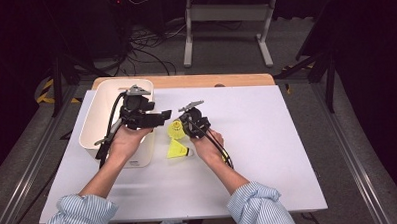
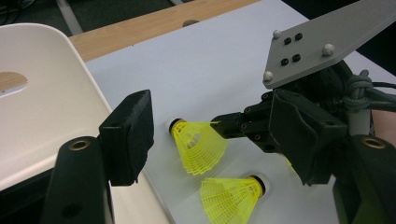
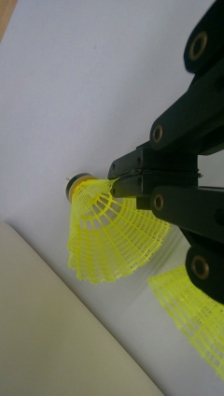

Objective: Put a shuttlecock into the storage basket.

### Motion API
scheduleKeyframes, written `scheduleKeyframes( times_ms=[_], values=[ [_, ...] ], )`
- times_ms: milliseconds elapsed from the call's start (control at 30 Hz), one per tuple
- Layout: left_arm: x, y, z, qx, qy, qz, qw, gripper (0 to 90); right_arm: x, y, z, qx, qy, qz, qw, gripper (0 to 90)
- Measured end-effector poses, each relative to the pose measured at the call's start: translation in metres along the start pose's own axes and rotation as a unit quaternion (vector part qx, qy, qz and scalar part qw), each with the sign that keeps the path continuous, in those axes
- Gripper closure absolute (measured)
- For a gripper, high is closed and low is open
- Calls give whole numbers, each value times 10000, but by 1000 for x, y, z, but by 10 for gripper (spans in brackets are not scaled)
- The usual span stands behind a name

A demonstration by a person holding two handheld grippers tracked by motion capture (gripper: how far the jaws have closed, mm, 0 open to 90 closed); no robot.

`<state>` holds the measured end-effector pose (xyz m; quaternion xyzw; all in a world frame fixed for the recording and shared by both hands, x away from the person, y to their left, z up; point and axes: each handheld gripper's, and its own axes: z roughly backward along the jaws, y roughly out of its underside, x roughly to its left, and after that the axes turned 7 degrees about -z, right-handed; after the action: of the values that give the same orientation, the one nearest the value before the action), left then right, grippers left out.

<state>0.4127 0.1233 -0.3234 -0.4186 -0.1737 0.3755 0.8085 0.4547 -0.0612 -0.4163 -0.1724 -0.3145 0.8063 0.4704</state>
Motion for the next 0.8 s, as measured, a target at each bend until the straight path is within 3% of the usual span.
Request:
scheduleKeyframes(
  times_ms=[567, 800],
  values=[
    [-4, -2, -4, 115, 127, 1, 9999, 324, -21, 6, 34, -116, -48, 42, 9999, 900],
    [-9, -5, -7, 185, 153, -107, 9997, 340, -32, 8, 51, -169, -67, 32, 9998, 900]
  ],
)
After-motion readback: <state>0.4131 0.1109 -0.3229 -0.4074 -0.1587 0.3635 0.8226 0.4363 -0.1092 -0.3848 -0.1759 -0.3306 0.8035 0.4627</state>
